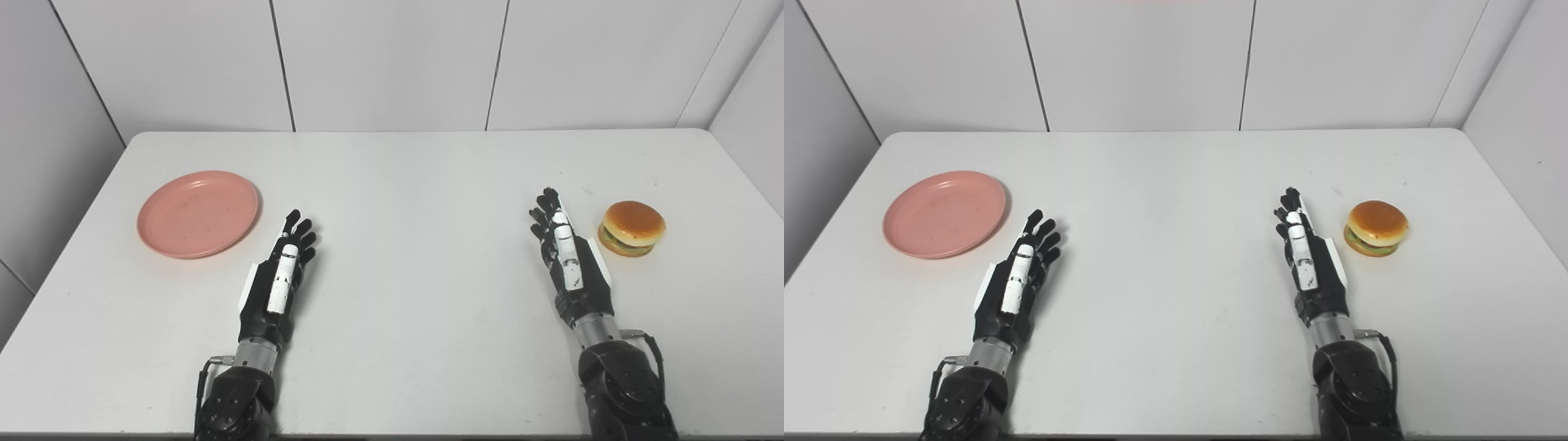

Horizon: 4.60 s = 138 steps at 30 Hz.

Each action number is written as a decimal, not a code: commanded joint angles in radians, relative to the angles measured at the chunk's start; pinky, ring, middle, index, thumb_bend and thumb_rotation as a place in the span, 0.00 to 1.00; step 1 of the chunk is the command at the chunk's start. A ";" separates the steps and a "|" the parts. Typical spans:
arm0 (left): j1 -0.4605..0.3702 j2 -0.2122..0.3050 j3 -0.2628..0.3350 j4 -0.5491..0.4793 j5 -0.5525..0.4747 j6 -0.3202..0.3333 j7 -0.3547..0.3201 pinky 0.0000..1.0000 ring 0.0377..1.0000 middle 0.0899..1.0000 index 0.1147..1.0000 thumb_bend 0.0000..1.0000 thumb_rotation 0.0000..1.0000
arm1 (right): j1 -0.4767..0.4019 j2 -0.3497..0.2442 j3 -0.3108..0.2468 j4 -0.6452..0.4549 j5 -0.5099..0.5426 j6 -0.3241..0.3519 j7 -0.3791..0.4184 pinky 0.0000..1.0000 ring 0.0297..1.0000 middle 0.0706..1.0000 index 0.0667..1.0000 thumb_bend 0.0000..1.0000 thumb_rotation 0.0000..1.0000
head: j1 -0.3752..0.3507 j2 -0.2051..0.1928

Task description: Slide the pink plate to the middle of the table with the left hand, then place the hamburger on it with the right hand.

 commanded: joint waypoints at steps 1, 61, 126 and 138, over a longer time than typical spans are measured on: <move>-0.011 0.000 -0.001 0.002 0.000 -0.010 -0.007 0.95 0.94 0.95 0.95 0.37 0.95 | 0.025 0.019 -0.002 0.022 0.018 -0.053 -0.008 0.99 0.98 0.99 1.00 0.35 1.00 | 0.001 -0.001; -0.038 -0.094 -0.051 0.034 0.080 -0.063 0.031 0.96 0.96 0.97 0.96 0.35 1.00 | 0.030 -0.044 -0.021 0.072 0.159 -0.084 0.080 1.00 1.00 1.00 1.00 0.18 1.00 | 0.367 -0.141; -0.444 0.237 0.385 -0.009 -0.184 0.173 0.076 0.95 0.94 0.94 0.91 0.42 1.00 | 0.037 -0.052 -0.029 0.009 0.160 -0.005 0.055 1.00 1.00 1.00 1.00 0.15 1.00 | 0.434 -0.129; -0.477 0.311 0.434 0.117 -0.208 0.161 0.091 0.92 0.92 0.92 0.90 0.37 1.00 | 0.041 -0.054 -0.026 -0.008 0.161 0.010 0.057 1.00 1.00 1.00 1.00 0.14 1.00 | 0.432 -0.128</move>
